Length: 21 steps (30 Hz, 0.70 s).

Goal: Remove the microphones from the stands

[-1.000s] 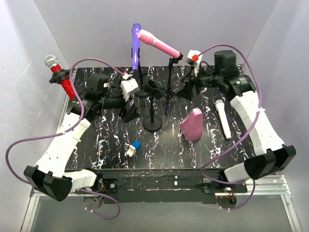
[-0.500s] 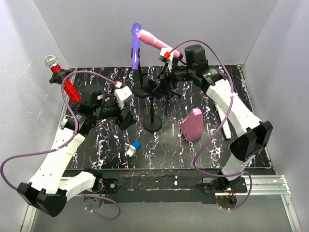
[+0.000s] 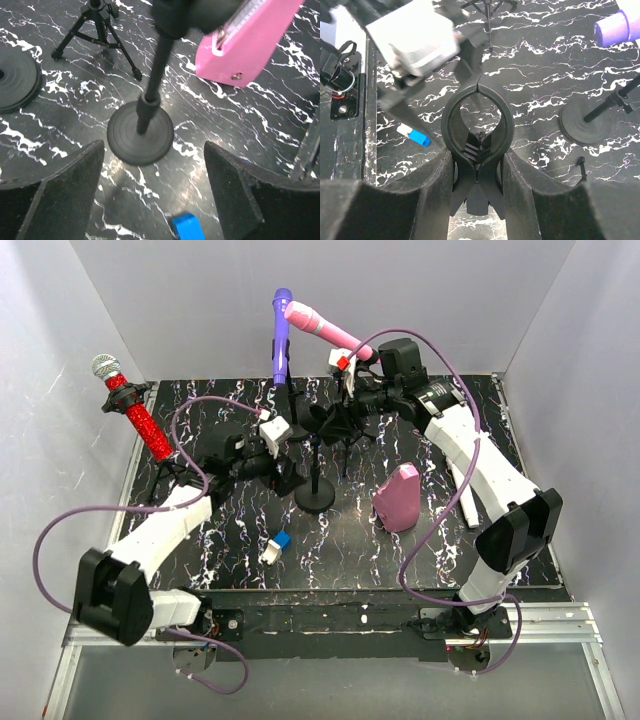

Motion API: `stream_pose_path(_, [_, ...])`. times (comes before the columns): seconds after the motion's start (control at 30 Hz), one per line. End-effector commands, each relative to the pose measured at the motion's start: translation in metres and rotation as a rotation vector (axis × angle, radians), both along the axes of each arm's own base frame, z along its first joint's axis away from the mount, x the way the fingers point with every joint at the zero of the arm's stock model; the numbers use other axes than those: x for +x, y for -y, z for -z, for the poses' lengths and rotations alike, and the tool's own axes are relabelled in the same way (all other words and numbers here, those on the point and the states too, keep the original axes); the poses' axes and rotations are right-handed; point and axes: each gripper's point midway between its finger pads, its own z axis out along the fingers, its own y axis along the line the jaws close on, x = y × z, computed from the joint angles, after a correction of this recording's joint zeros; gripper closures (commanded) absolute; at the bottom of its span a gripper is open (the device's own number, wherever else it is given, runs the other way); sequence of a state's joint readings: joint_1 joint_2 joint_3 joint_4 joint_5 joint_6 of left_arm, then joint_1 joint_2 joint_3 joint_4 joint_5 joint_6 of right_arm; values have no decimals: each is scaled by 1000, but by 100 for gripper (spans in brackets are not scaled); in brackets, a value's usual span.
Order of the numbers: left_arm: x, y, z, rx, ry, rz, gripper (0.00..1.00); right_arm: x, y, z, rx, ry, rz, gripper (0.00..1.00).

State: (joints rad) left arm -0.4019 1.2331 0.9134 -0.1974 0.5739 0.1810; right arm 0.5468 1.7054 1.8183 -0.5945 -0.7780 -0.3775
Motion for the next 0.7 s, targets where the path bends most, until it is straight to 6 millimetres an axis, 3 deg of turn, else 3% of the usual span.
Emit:
stream_pose_path(0.0, [33, 23, -14, -135, 117, 2, 24, -21, 10, 0, -31, -11, -43, 68])
stream_pose_path(0.27, [41, 46, 36, -183, 74, 104, 39, -19, 11, 2, -55, -50, -24, 77])
stream_pose_path(0.47, [44, 57, 43, -206, 66, 146, 50, -16, 10, 7, -64, -86, -6, 79])
stream_pose_path(0.67, [32, 75, 47, -198, 67, 236, 76, -14, 11, 17, -54, -132, 32, 82])
